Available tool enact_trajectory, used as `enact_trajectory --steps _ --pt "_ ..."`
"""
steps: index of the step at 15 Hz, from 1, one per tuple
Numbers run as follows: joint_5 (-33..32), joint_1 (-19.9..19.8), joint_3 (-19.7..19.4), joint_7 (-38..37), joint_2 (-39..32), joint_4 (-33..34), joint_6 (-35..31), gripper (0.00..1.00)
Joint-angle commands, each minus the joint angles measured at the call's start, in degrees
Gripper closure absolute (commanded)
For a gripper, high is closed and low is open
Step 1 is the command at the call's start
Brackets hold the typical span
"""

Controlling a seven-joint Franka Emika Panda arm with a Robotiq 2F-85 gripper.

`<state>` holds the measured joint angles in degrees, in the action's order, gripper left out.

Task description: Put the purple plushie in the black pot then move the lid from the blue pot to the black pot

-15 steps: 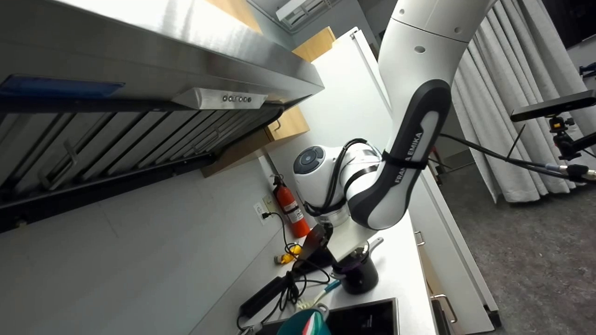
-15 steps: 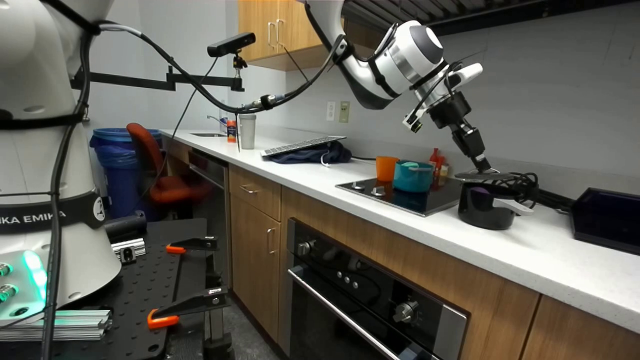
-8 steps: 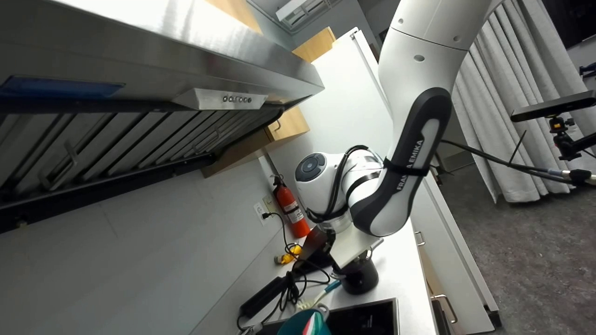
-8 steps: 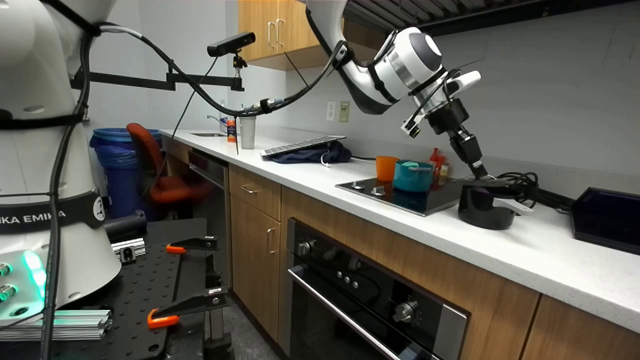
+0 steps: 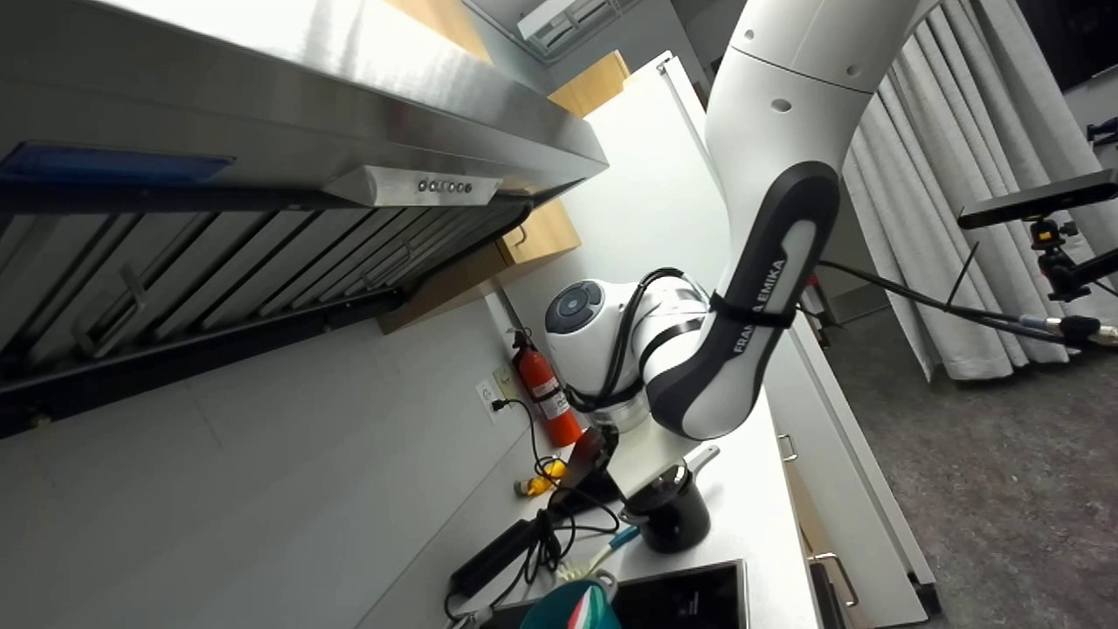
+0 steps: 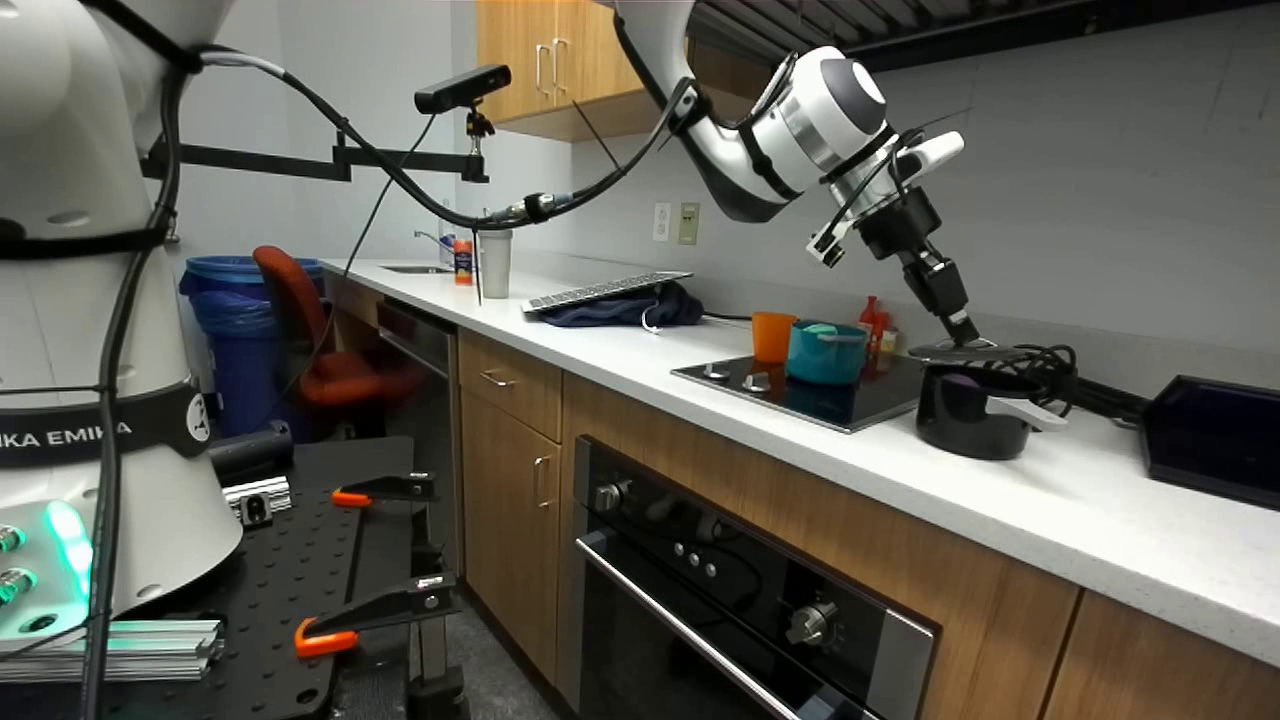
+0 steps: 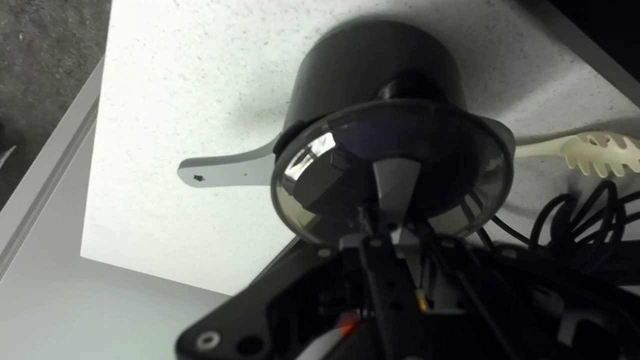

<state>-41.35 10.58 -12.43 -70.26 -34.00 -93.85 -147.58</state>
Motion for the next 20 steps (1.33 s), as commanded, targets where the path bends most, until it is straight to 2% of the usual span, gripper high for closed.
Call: enact_trajectory --steps 1,10,11,12,14,20 --pt "1.9 -0.8 0.6 1.5 -1.5 3.0 -0.2 0.97" --pt "3.3 -2.0 0.7 2.6 -3.4 5.5 0.4 0.95" --pt "3.8 -2.1 0.8 2.8 -3.6 5.7 0.5 0.61" --pt "4.4 -2.1 0.7 3.0 -3.9 5.9 0.6 0.6" --pt "5.3 -1.9 0.6 3.5 -4.2 6.2 0.6 0.47" --pt "7.1 -1.3 -0.1 5.2 -3.9 5.7 0.4 0.01"
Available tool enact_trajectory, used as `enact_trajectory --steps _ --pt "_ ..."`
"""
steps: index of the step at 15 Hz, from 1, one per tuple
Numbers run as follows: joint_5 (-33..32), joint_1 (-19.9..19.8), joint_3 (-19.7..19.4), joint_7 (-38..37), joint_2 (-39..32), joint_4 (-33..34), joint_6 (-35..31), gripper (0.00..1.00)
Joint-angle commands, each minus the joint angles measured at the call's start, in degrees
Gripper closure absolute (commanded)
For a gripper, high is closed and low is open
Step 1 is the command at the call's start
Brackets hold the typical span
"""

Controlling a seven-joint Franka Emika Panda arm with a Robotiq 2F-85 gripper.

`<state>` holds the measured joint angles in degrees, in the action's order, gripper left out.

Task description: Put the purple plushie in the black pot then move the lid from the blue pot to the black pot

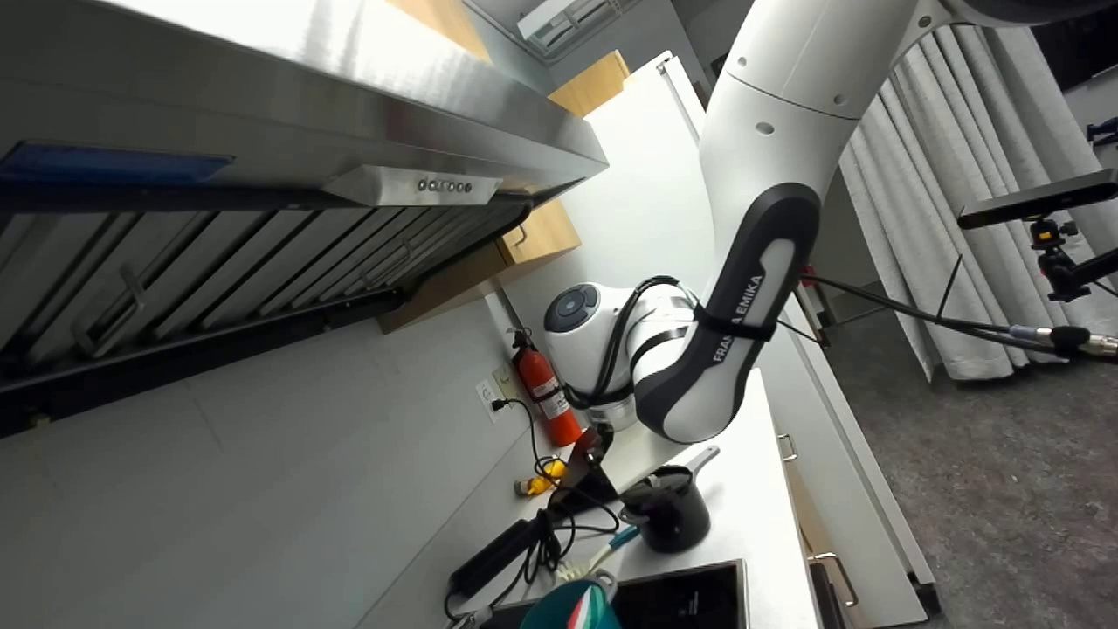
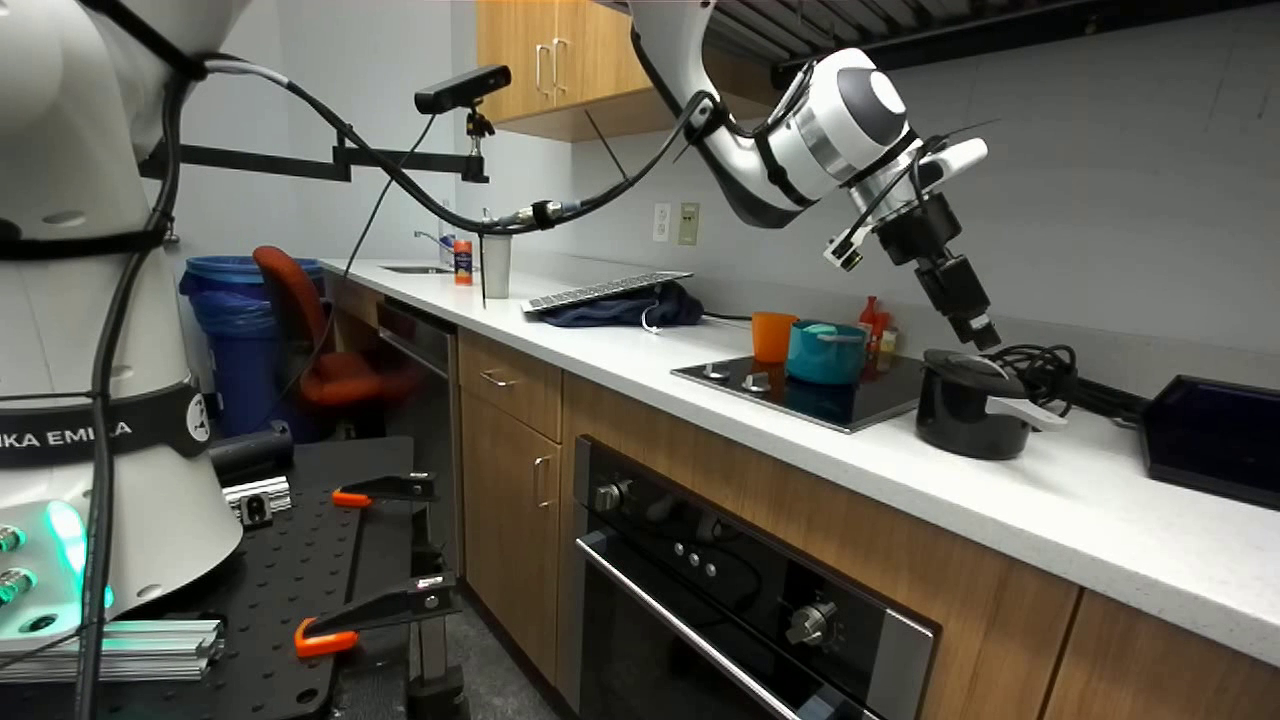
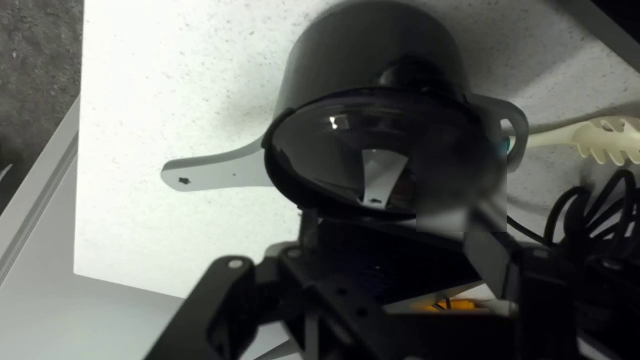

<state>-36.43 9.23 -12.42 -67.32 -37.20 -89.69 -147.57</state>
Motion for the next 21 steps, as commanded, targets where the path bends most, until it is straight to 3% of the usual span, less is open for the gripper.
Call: enact_trajectory --steps 1,10,18,19,21 --pt "1.5 0.7 -0.4 1.8 -0.4 1.0 0.2 0.0" --pt "-3.5 5.0 -1.0 1.4 6.3 -9.7 -2.6 0.0" --pt "-19.8 7.5 -0.4 -5.7 19.4 -28.9 -5.3 0.0" --pt "-20.9 9.1 -1.7 -6.5 21.4 -31.8 -5.4 0.0" --pt "-21.6 9.0 -0.6 -6.4 25.7 -37.0 -4.3 0.0"
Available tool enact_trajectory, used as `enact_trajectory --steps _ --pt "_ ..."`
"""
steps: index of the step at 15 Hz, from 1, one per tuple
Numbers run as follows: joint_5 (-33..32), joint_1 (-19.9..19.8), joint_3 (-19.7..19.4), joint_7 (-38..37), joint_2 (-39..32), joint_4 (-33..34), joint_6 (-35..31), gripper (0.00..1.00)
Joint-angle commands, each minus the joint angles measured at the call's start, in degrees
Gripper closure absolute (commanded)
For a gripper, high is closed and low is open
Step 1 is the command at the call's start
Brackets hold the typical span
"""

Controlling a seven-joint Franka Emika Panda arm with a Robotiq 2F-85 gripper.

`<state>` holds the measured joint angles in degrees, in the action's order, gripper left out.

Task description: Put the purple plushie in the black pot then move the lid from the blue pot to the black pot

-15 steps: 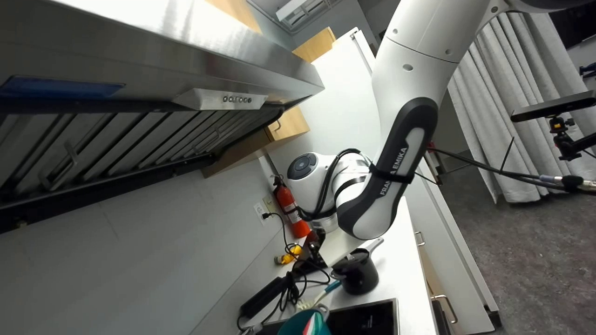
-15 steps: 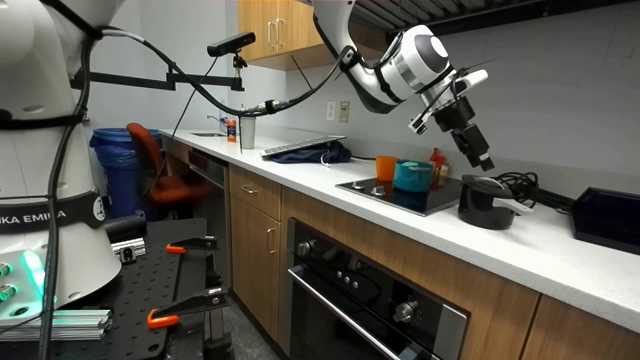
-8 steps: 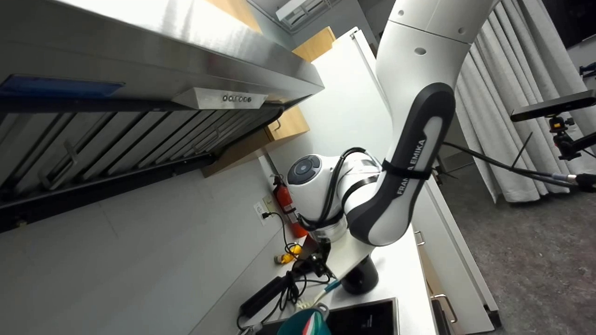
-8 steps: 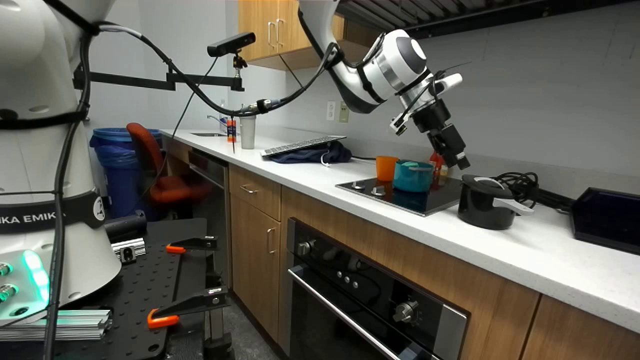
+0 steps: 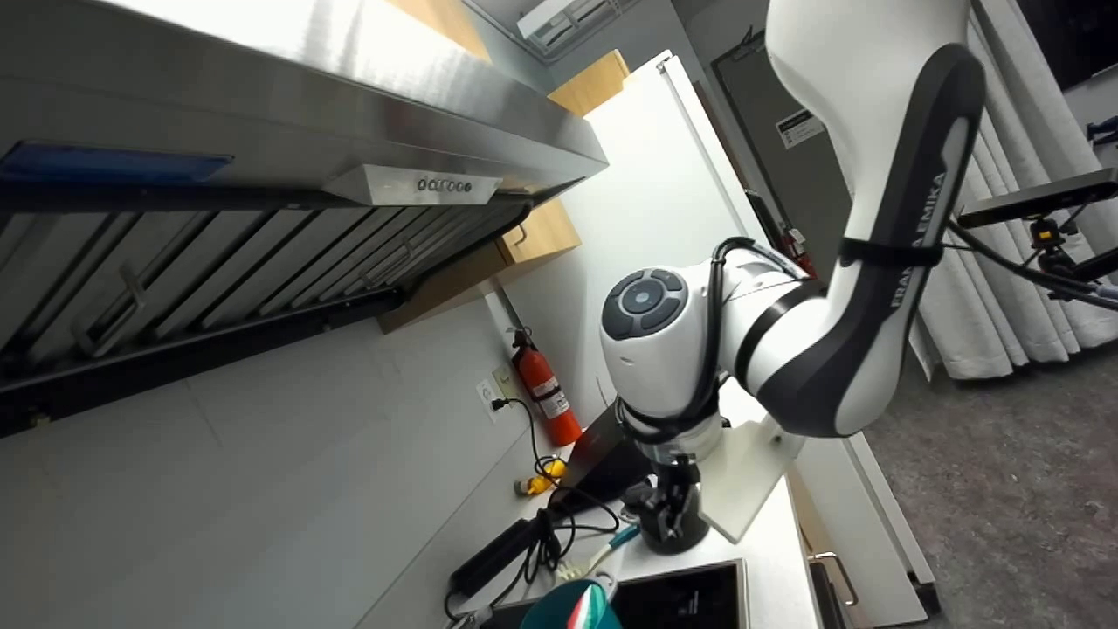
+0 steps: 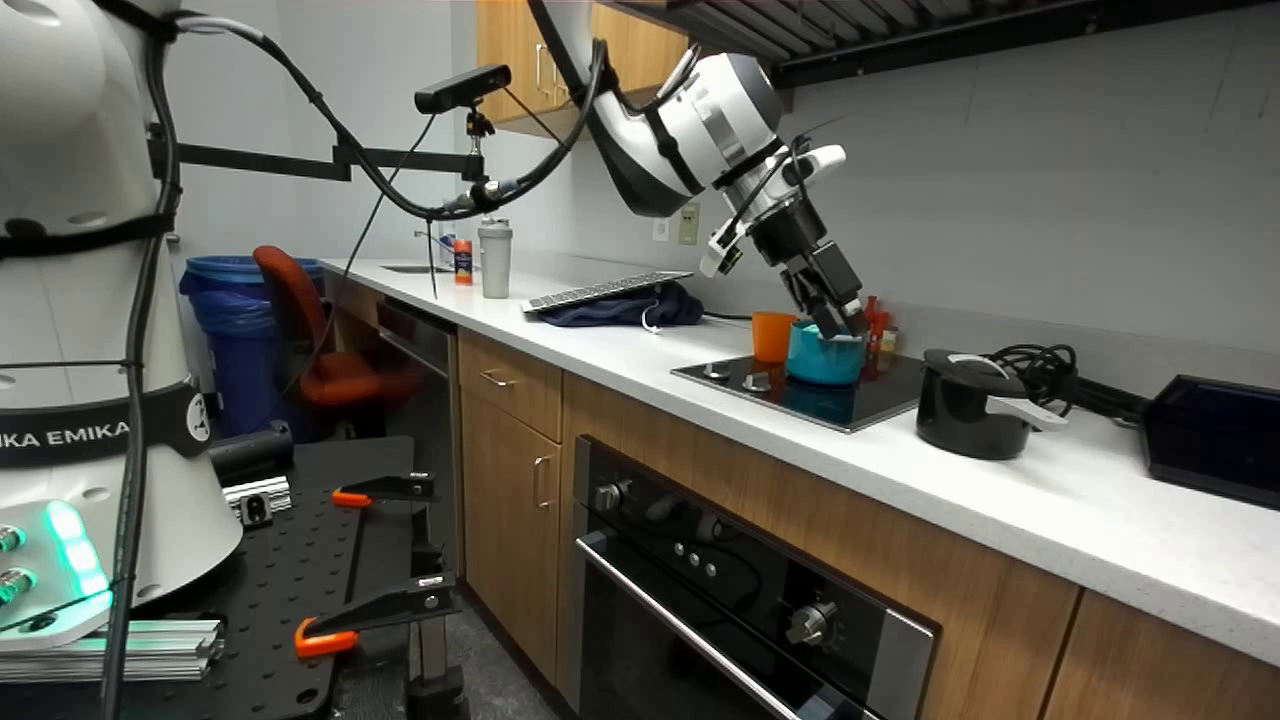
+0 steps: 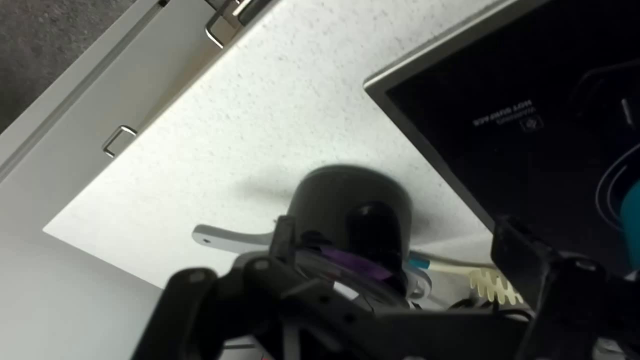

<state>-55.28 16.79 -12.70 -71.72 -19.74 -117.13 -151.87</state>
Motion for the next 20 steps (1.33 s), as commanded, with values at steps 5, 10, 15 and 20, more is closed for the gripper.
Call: enact_trajectory --steps 5,10,15,20 --pt "0.1 1.9 1.9 0.6 18.1 -20.5 1.8 0.0" --pt "3.7 -3.7 12.7 3.1 26.9 -28.1 6.1 0.0" --pt "7.3 -5.5 18.0 3.8 34.4 -31.8 9.5 0.0" --pt "7.5 -7.5 20.3 3.3 34.1 -31.2 8.7 0.0"
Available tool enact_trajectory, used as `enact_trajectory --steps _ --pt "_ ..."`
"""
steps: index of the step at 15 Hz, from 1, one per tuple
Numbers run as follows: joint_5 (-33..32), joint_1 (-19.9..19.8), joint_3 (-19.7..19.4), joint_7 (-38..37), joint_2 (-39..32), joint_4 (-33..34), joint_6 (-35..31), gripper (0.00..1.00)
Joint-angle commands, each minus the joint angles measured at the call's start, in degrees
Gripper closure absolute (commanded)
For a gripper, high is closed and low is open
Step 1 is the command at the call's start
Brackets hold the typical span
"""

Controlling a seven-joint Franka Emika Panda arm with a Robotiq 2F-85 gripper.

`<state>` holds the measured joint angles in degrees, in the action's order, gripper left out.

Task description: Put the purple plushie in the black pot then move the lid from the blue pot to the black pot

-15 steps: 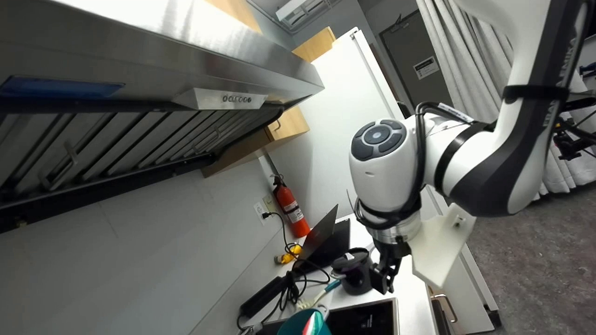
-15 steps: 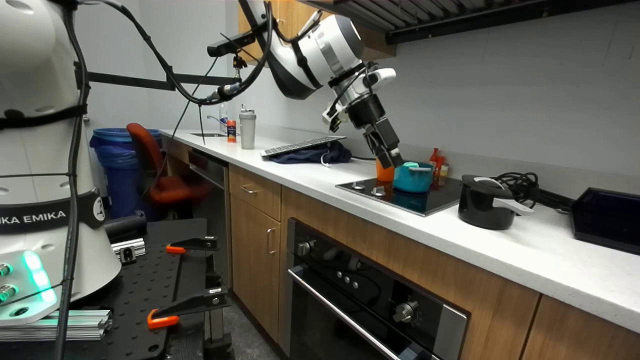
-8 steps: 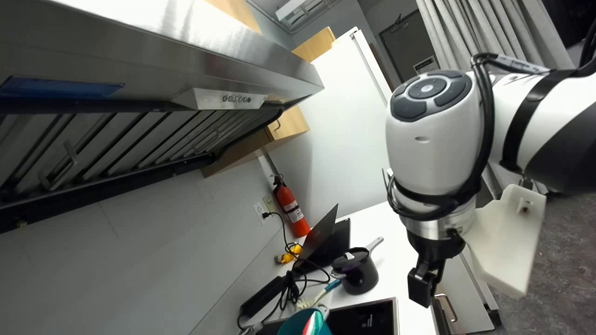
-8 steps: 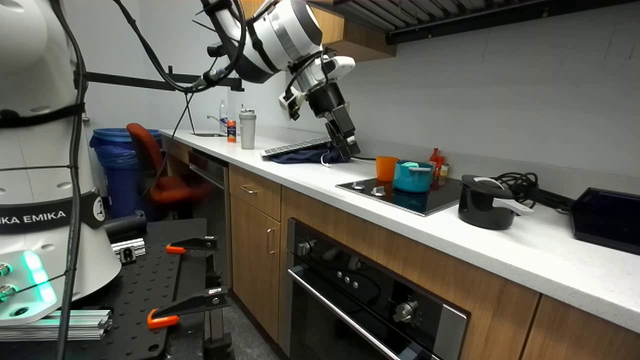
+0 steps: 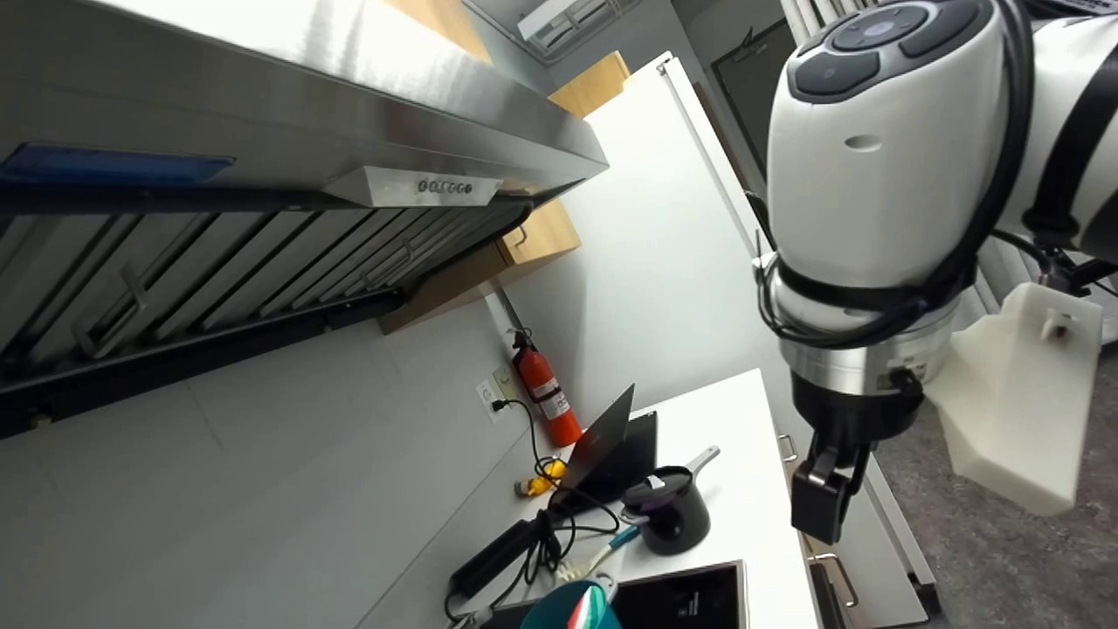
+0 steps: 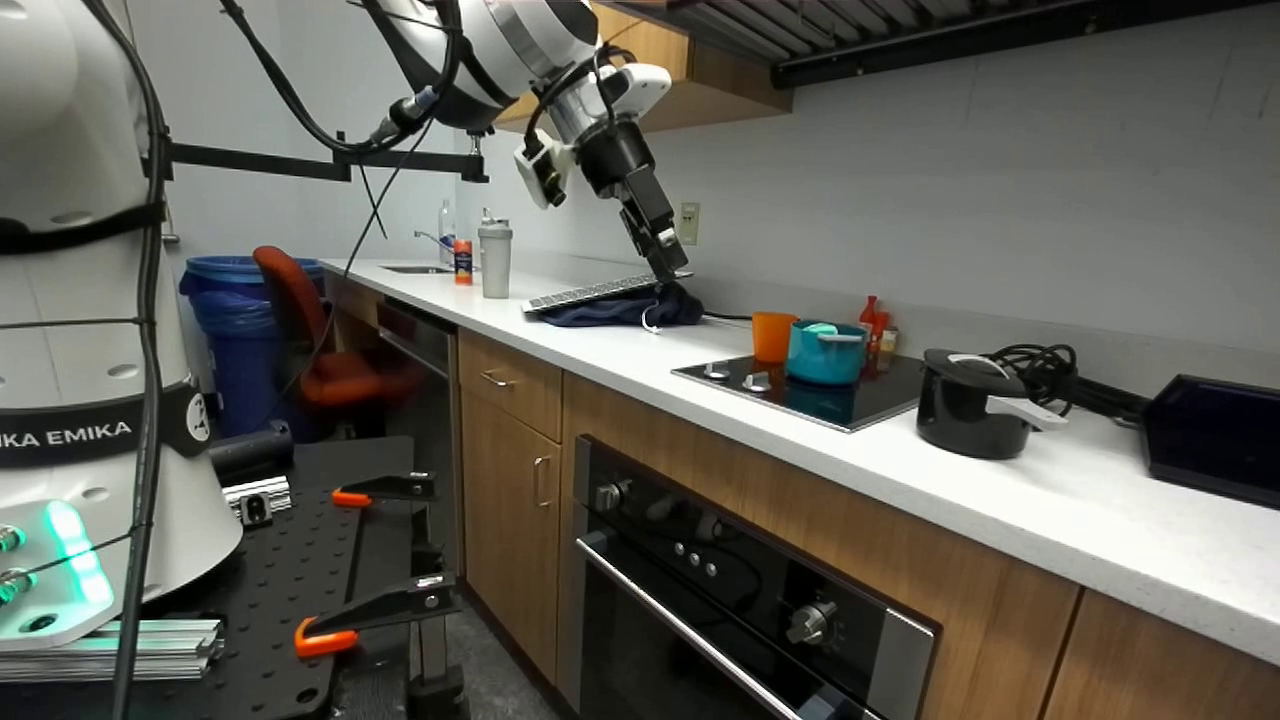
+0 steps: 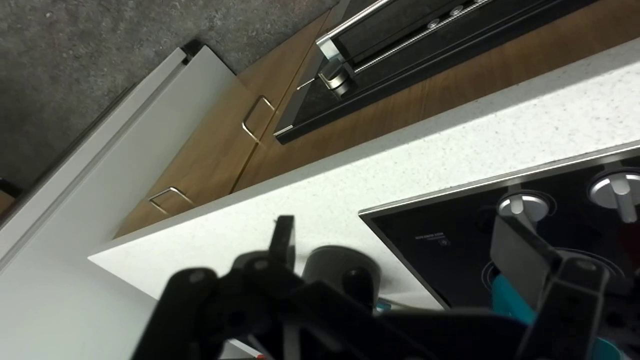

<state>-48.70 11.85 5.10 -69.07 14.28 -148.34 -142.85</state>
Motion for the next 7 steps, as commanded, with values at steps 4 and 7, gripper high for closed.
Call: enact_trajectory --steps 4,7 --pt "0.9 -2.8 2.7 0.7 0.8 -0.6 -0.4 0.0" --pt "0.9 -2.8 2.7 0.7 0.8 -0.7 -0.4 0.0"
